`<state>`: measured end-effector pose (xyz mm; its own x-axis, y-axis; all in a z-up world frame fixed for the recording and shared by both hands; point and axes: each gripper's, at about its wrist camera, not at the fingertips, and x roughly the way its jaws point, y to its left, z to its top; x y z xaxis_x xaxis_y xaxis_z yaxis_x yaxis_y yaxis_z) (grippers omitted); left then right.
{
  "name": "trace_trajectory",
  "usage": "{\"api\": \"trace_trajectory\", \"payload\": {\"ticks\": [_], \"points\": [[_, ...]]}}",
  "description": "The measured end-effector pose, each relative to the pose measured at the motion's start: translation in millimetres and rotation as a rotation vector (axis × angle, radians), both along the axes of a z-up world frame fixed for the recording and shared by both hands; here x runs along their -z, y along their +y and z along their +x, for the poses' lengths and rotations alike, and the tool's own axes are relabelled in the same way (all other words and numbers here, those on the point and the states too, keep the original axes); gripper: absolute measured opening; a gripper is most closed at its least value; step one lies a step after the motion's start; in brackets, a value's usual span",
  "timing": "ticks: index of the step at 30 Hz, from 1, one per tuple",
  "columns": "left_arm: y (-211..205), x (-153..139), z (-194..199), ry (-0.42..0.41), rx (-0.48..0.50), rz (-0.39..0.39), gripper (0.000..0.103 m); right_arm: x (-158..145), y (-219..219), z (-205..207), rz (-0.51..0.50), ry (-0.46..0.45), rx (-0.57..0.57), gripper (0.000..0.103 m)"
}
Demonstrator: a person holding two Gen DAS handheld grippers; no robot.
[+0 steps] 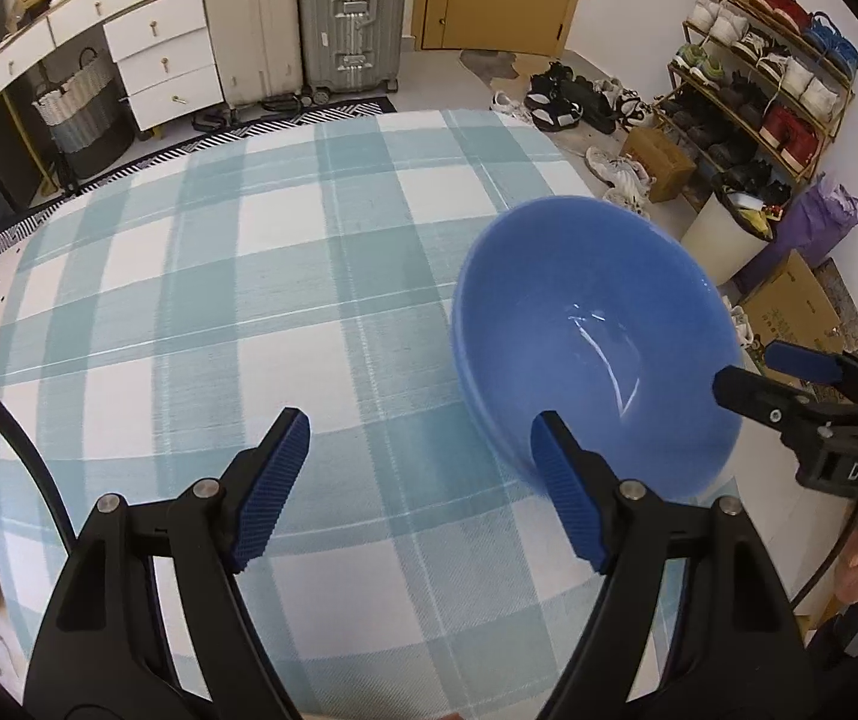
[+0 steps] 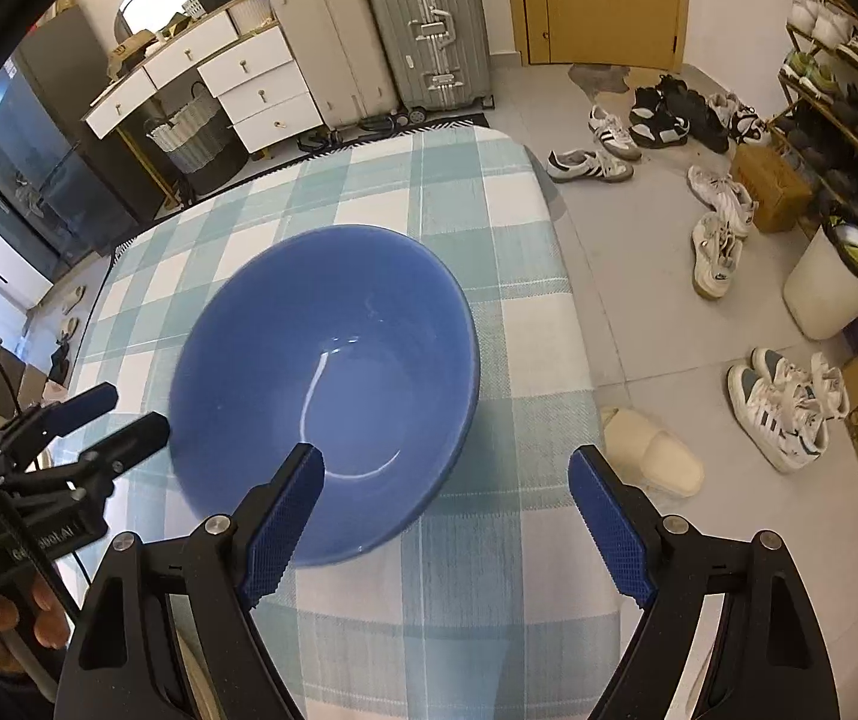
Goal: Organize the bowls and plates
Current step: 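Move both grippers to the rim of the nested blue bowls, then grip the nested blue bowls rim with both grippers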
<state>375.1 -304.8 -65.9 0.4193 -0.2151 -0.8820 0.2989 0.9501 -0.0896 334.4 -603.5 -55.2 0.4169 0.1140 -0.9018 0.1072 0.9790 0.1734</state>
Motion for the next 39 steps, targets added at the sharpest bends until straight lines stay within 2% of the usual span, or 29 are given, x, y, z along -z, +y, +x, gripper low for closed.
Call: {"api": "trace_trajectory", "payload": {"ticks": [2,4,7,11,15,17,22,26,29,33,39], "points": [[-8,8,7,0.011,0.009,-0.004,0.073,5,0,5,-0.002,0.003,-0.001,0.086],[-12,15,12,0.017,0.020,-0.004,0.061,12,0,10,-0.002,0.008,0.000,0.085],[-17,28,21,0.042,0.023,-0.005,0.049,21,-1,18,0.009,0.022,-0.003,0.068],[-24,40,31,0.052,0.034,-0.013,0.041,37,-1,27,0.021,0.049,-0.004,0.049],[-33,47,38,0.063,0.065,-0.015,0.020,50,-1,33,0.039,0.060,0.002,0.023],[-38,48,40,0.064,0.066,0.000,0.017,52,0,34,0.046,0.052,0.004,0.018],[-39,51,42,0.056,0.065,-0.001,0.016,53,1,35,0.042,0.039,0.017,0.017],[-38,50,41,0.031,0.074,0.037,0.016,52,0,31,0.066,0.032,0.025,0.016],[-33,47,36,0.031,0.076,0.021,0.015,52,1,28,0.067,0.027,0.024,0.015],[-28,37,26,0.001,0.075,0.039,0.015,43,7,23,0.055,0.005,0.023,0.015],[-9,14,13,-0.025,0.059,0.027,0.015,21,25,14,0.031,-0.018,-0.008,0.015]]}}
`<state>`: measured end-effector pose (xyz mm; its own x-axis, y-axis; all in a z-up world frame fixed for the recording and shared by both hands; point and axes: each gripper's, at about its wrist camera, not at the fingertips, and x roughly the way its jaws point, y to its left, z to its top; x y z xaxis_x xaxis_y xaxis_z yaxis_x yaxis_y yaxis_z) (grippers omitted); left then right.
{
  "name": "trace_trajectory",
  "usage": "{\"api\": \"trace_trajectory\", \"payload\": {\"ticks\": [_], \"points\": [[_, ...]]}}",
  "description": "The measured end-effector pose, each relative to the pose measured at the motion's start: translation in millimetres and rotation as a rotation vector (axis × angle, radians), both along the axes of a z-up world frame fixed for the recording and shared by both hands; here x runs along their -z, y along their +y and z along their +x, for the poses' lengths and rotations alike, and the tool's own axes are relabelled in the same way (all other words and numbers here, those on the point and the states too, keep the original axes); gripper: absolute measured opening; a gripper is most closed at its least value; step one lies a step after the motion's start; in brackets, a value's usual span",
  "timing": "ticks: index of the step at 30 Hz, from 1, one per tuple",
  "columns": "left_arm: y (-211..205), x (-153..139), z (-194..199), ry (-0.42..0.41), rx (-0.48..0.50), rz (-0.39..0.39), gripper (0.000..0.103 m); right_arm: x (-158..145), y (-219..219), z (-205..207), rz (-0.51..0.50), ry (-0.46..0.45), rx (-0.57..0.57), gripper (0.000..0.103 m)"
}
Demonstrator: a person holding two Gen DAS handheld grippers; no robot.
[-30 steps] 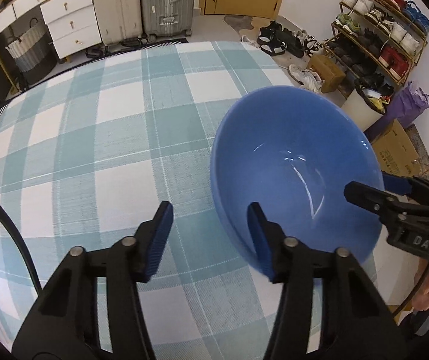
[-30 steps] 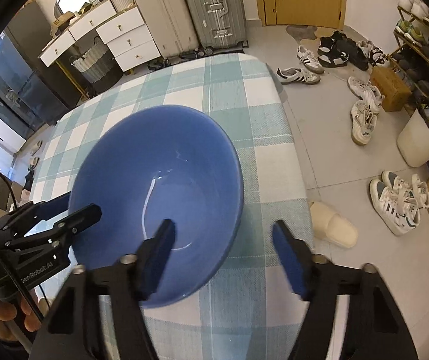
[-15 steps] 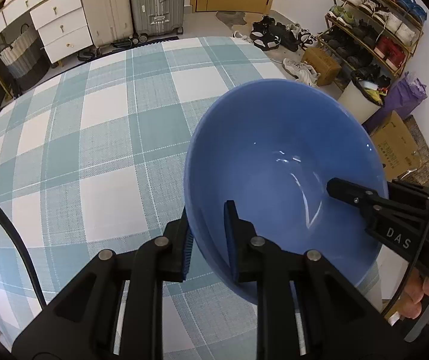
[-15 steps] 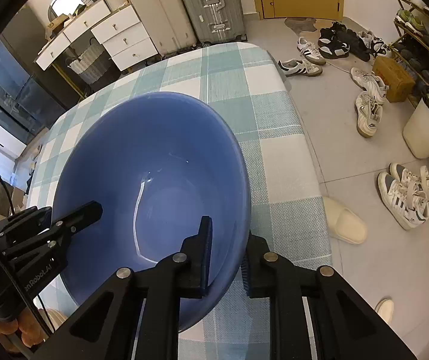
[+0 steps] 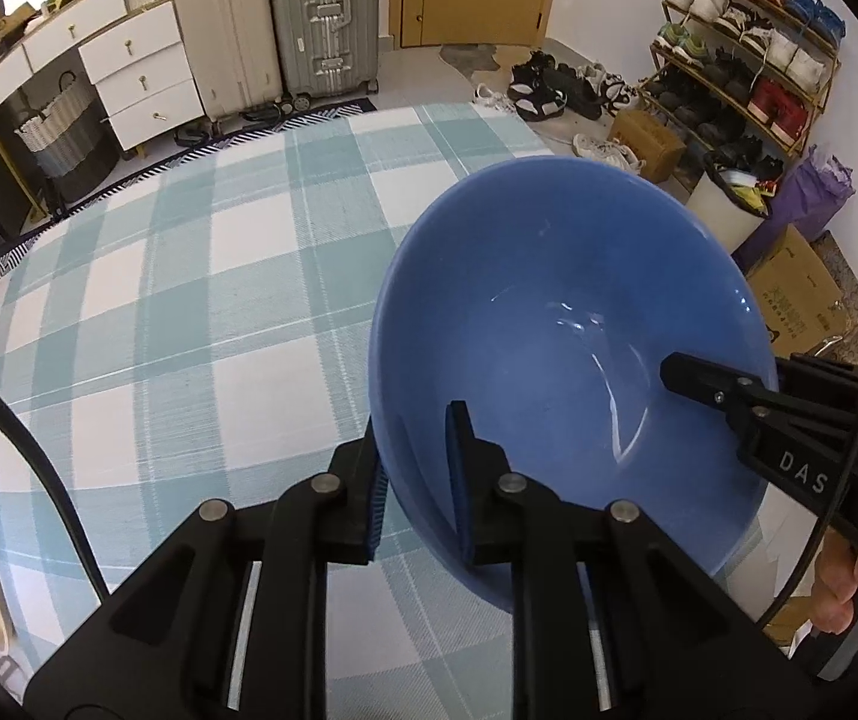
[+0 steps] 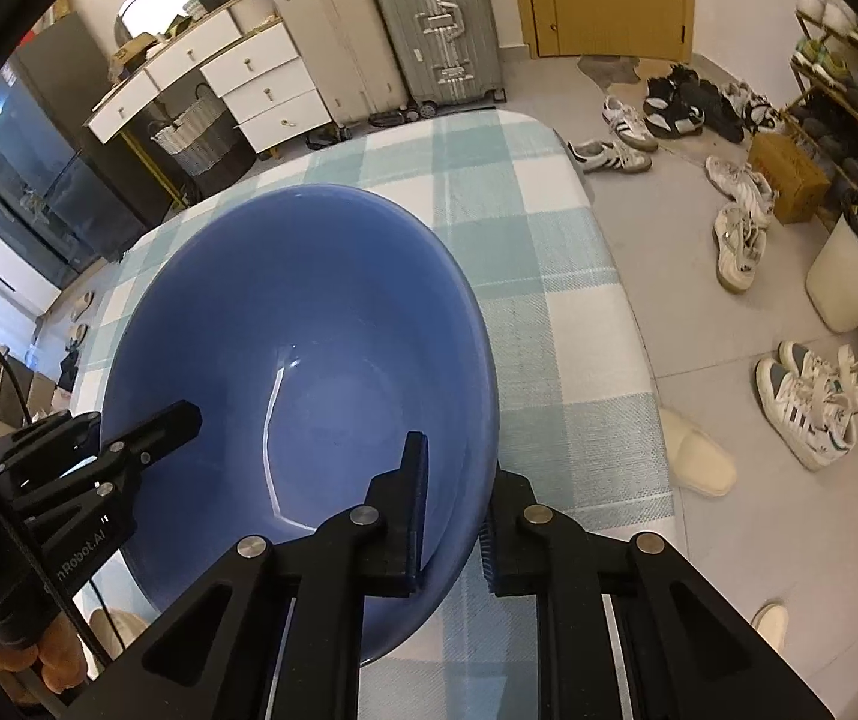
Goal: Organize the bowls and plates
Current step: 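Carry the nested blue bowls with both grippers over the cream plate stack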
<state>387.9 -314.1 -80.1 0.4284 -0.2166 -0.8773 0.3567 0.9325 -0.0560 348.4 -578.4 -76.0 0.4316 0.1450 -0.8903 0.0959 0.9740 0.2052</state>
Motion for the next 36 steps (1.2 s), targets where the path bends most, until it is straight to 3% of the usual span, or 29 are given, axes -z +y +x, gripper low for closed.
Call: {"api": "trace_trajectory", "payload": {"ticks": [10,22,36], "points": [[56,-43,-45,-0.033,-0.052,0.001,0.015,-33,51,-25,0.001,-0.028,-0.072,0.015],[138,-94,-126,-0.105,-0.131,0.000,0.015,-72,124,-75,-0.006,-0.074,-0.163,0.015],[200,-97,-236,-0.087,-0.210,-0.003,0.015,-82,181,-149,-0.030,-0.071,-0.228,0.015]]}}
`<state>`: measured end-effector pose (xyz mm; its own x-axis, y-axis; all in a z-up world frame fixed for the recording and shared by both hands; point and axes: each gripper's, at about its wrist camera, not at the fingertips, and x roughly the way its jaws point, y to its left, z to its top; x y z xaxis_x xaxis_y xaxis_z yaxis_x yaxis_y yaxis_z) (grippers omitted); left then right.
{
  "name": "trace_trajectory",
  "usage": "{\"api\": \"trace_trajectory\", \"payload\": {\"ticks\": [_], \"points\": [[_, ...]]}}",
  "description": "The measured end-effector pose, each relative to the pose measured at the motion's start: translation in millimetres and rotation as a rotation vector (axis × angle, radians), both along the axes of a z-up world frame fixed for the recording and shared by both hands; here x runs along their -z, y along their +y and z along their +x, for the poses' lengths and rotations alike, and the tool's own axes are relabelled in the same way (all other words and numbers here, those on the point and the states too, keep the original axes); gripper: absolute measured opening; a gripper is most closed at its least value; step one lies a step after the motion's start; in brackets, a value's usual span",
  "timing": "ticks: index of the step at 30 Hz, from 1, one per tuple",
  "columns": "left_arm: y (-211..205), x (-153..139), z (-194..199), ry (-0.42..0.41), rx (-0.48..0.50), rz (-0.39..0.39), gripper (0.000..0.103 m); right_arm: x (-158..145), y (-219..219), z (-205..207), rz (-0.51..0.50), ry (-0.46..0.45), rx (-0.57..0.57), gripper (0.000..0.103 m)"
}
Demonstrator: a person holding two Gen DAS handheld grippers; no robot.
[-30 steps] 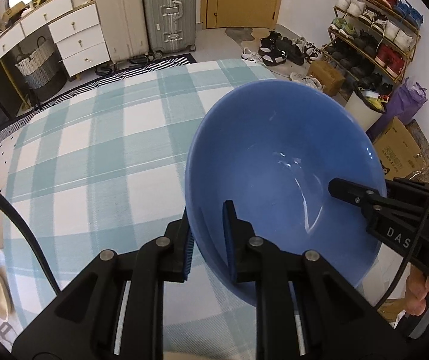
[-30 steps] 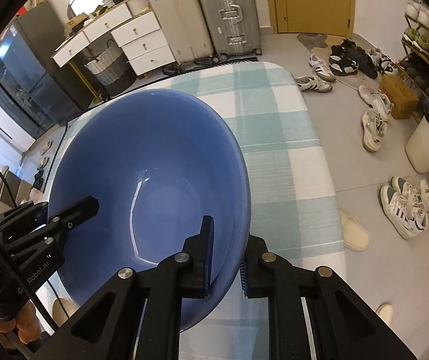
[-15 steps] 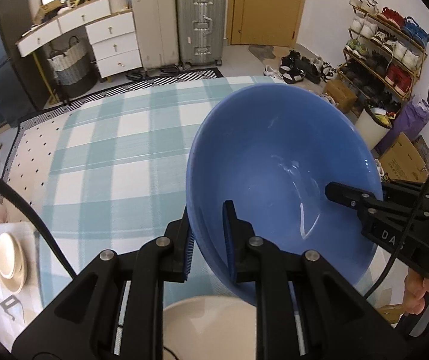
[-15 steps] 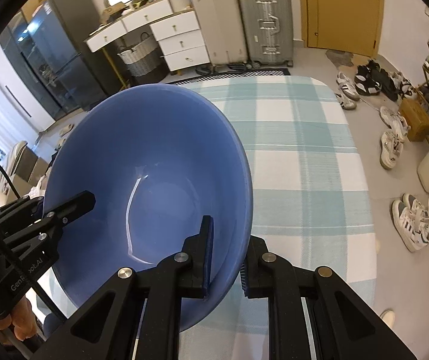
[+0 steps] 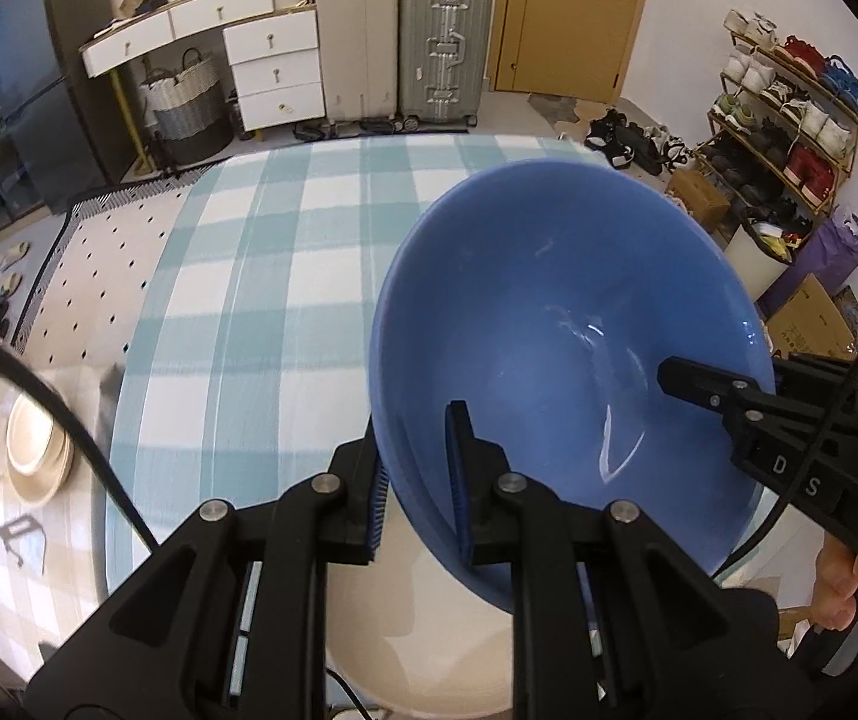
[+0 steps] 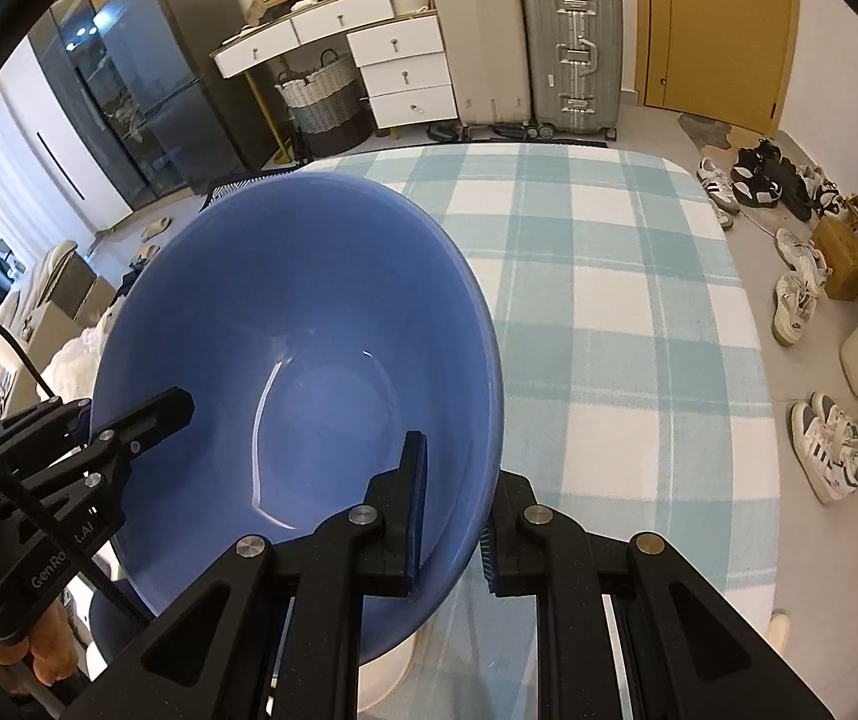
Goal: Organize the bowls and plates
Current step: 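Carry the nested blue bowls with both grippers over the cream plate stack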
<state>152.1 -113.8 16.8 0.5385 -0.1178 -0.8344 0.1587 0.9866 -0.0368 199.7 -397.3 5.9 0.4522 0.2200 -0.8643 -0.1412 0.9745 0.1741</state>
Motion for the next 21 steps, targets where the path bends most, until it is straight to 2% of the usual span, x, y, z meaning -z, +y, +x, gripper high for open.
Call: {"api": "trace_trajectory", "payload": {"ticks": [8,21], "points": [[19,16,-51,0.015,-0.028,0.008,0.015,16,21,-31,-0.004,0.023,-0.023,0.015],[37,50,-76,0.062,-0.050,-0.013,0.015,49,42,-51,-0.029,0.072,-0.062,0.015]]}}
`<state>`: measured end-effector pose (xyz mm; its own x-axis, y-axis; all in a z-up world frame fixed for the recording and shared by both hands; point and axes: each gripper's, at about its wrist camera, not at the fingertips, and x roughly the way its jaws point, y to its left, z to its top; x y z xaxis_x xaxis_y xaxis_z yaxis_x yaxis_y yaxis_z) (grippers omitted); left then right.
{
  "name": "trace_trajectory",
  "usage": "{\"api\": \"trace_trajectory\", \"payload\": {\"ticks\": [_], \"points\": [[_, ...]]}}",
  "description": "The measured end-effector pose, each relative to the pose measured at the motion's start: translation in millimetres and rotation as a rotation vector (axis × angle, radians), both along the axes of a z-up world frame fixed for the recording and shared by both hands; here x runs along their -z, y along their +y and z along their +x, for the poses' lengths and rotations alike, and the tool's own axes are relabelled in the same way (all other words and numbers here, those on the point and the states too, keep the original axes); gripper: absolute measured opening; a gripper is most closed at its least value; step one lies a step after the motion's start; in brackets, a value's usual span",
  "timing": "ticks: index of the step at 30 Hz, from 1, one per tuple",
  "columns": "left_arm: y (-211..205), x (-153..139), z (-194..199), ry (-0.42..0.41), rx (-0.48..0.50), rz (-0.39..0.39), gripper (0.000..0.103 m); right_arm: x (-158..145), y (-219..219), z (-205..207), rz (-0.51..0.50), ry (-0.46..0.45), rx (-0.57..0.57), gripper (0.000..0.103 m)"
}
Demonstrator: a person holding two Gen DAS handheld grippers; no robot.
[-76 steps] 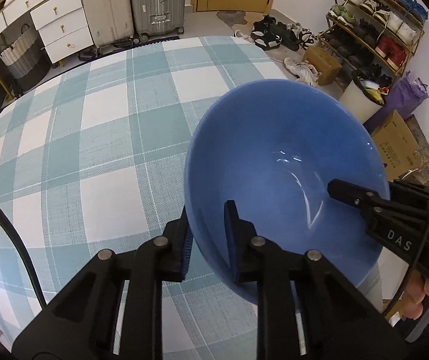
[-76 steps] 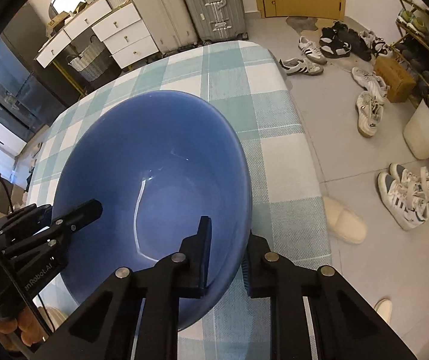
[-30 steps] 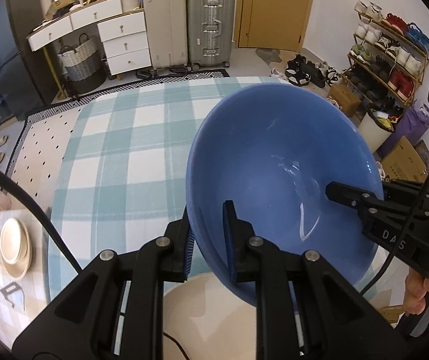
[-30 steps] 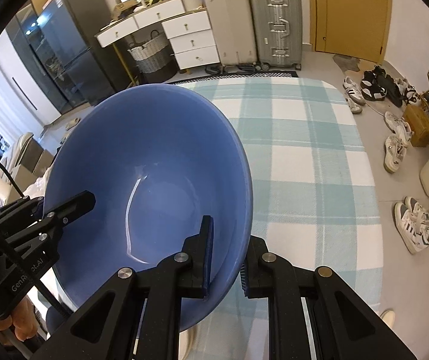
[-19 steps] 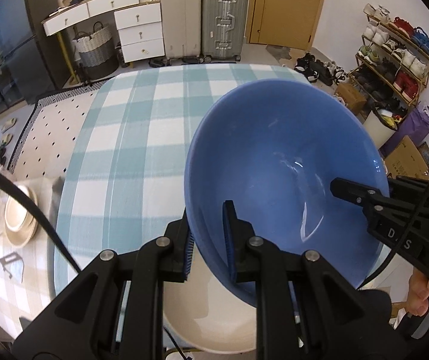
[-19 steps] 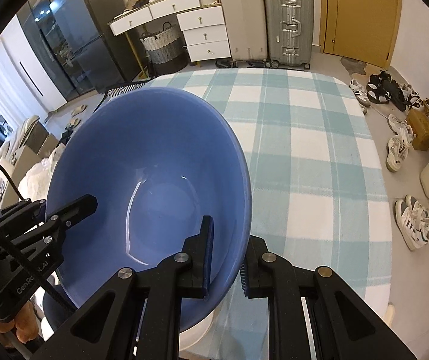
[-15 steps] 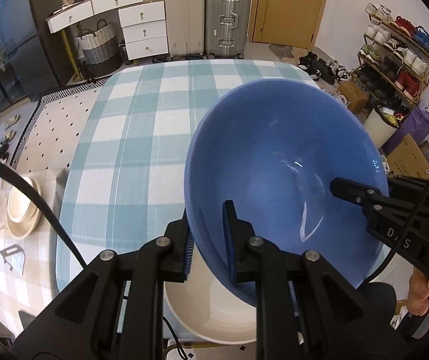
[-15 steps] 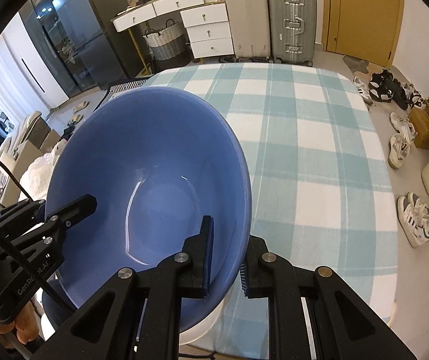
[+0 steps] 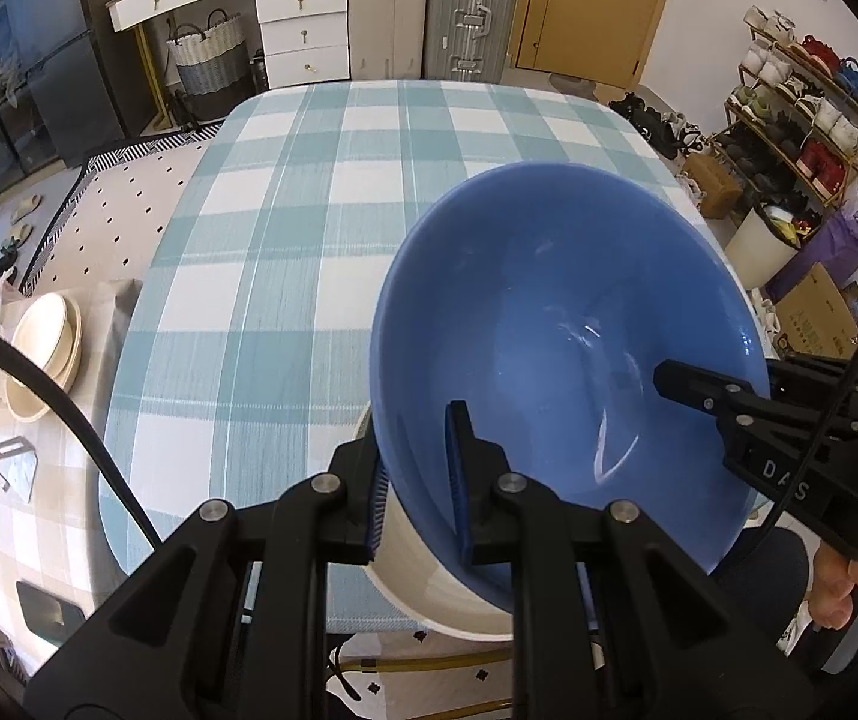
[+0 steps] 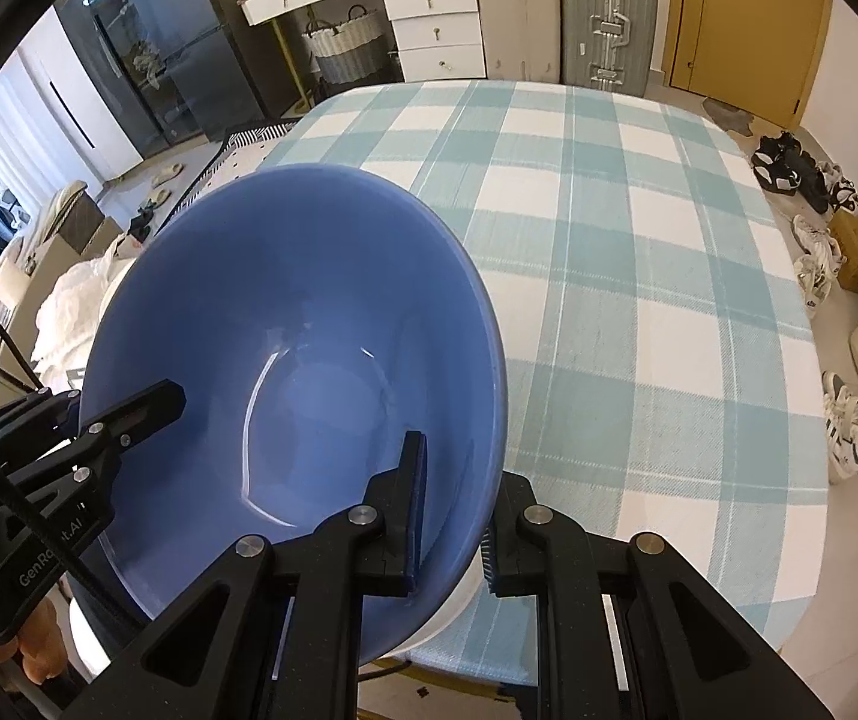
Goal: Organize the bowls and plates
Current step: 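Carry the nested blue bowls with both grippers over the cream plate stack, then lower the nested bowls onto the cream plates and open both grippers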
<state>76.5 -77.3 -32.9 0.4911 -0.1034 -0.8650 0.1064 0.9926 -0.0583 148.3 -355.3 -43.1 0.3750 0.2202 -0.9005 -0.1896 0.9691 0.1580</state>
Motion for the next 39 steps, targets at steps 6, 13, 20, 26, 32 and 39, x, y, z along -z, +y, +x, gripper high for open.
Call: {"api": "trace_trajectory", "payload": {"ticks": [6,13,20,26,32,39], "points": [[9,26,-1,0.034,-0.008,-0.022,0.015,19,7,-5,-0.018,0.025,-0.015,0.015],[14,47,1,0.048,-0.014,-0.020,0.015,28,13,-10,-0.041,0.019,-0.018,0.015],[14,51,6,0.039,-0.017,-0.019,0.015,28,16,-12,-0.055,-0.005,-0.008,0.016],[17,51,9,0.045,-0.020,-0.030,0.015,27,13,-14,-0.037,-0.005,-0.002,0.016],[17,47,10,0.043,-0.036,-0.027,0.015,22,7,-17,-0.037,-0.024,0.010,0.029],[24,30,3,-0.009,-0.047,-0.038,0.059,9,-15,-23,-0.002,-0.079,0.063,0.051]]}}
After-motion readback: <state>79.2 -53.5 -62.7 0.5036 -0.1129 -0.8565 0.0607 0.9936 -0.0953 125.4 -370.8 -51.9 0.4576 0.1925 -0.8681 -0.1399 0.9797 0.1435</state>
